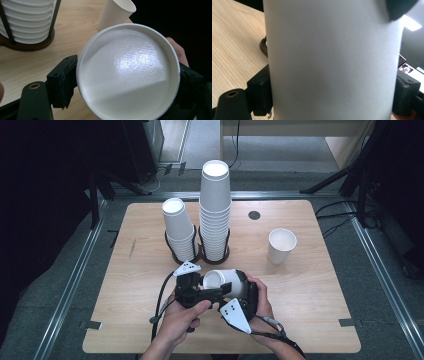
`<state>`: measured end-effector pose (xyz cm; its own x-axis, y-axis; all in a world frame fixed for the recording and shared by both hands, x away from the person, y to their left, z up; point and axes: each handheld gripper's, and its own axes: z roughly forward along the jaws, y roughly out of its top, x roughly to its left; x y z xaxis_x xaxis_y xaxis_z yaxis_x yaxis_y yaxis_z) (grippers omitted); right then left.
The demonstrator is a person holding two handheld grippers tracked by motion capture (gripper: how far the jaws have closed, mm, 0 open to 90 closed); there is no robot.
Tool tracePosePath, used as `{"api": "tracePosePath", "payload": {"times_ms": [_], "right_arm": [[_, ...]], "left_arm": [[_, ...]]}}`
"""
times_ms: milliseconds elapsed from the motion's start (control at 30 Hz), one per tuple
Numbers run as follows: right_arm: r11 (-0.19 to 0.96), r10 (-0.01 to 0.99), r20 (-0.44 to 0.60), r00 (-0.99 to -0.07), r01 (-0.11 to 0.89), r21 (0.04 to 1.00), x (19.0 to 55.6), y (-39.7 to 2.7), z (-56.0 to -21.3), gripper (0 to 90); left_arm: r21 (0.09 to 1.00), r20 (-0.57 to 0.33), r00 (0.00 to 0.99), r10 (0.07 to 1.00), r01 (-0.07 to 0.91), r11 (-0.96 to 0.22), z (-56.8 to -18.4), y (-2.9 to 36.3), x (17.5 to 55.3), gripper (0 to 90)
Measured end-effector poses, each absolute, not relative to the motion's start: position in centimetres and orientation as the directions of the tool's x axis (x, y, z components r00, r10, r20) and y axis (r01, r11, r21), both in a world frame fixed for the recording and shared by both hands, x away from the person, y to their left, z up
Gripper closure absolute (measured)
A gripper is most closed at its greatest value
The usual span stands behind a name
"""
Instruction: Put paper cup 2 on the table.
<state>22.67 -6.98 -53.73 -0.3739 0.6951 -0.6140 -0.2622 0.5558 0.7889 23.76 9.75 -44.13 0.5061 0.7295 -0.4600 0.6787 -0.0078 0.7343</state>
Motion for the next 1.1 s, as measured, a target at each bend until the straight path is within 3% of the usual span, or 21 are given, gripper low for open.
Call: {"api": "tracePosePath", "payload": {"times_ms": [500,633,1100], "right_arm": [[0.560,0.685,-0.620,-0.381,-0.268,0.784,22.7,-7.2,-53.7,9.1],[0.548,0.695,-0.604,-0.390,-0.256,0.796,22.7,-7.3,-53.5,5.3],[0.500,0.741,-0.554,-0.379,-0.238,0.833,22.3,-8.2,-52.1,0.7]], "left_arm": [[0.749,-0.488,0.547,0.680,0.662,0.004,-44.7,11.0,24.1,24.6],[0.776,-0.457,0.567,0.685,0.630,-0.003,-44.7,11.1,24.0,25.0],[0.847,-0.457,0.584,0.671,0.516,0.128,-44.0,13.2,23.6,25.4]]}}
